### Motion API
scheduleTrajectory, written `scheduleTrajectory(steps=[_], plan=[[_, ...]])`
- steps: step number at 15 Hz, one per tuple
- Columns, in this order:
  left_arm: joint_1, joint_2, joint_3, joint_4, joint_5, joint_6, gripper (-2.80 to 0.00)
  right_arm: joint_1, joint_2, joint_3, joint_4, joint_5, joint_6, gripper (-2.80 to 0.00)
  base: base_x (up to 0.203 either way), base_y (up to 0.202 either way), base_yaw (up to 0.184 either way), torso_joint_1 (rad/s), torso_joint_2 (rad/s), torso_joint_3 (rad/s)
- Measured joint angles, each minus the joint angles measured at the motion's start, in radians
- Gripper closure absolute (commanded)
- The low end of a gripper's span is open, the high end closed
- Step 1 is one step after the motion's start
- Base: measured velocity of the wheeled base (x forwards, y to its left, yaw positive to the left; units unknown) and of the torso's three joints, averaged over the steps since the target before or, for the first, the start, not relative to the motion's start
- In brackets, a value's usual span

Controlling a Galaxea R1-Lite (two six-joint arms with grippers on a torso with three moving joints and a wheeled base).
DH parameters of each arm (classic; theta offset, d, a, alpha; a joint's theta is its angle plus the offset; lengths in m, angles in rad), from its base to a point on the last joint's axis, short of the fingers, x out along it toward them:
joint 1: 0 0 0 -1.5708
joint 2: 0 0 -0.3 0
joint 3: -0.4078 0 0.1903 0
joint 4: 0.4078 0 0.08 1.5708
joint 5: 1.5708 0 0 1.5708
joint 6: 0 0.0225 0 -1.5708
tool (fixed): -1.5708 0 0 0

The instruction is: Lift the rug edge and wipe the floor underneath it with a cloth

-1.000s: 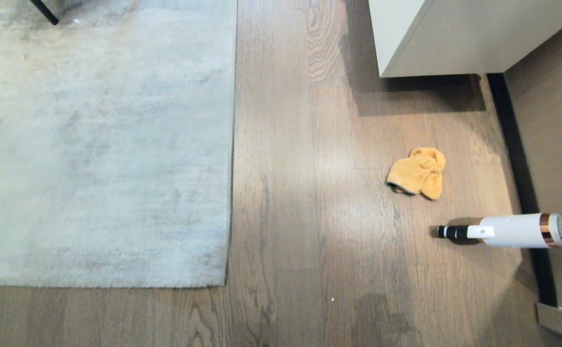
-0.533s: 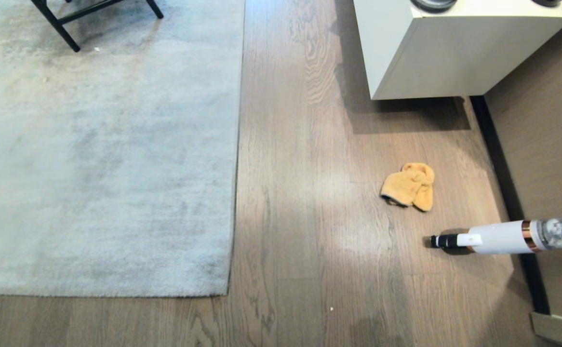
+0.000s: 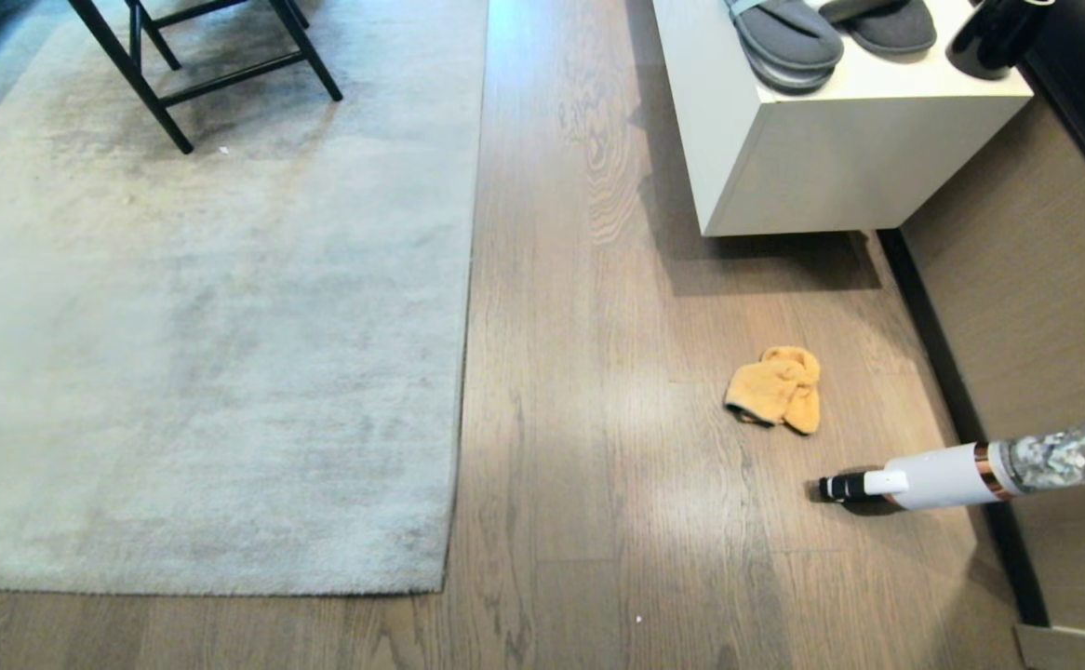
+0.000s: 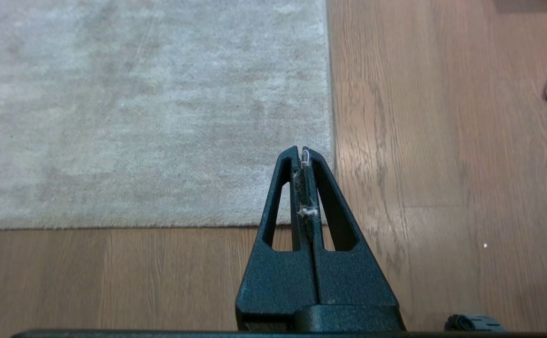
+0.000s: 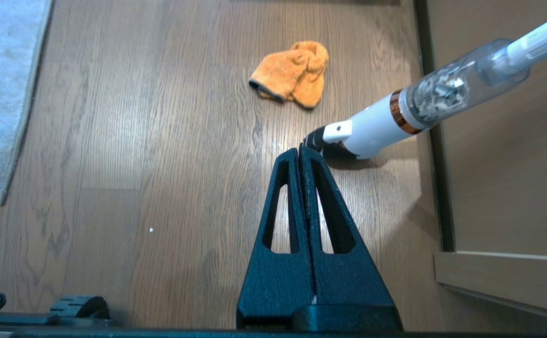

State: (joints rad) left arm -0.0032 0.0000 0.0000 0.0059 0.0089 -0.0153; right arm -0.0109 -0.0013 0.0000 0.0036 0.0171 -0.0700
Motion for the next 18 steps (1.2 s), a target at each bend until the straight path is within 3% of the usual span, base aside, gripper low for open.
scheduleTrajectory(steps=[18], plan=[[0.0, 0.0, 0.0, 0.0, 0.002, -0.001, 0.0, 0.0, 0.0, 0.0, 0.0, 0.0, 0.0, 0.0, 0.0, 0.0, 0.0, 0.001, 0.0, 0.202]])
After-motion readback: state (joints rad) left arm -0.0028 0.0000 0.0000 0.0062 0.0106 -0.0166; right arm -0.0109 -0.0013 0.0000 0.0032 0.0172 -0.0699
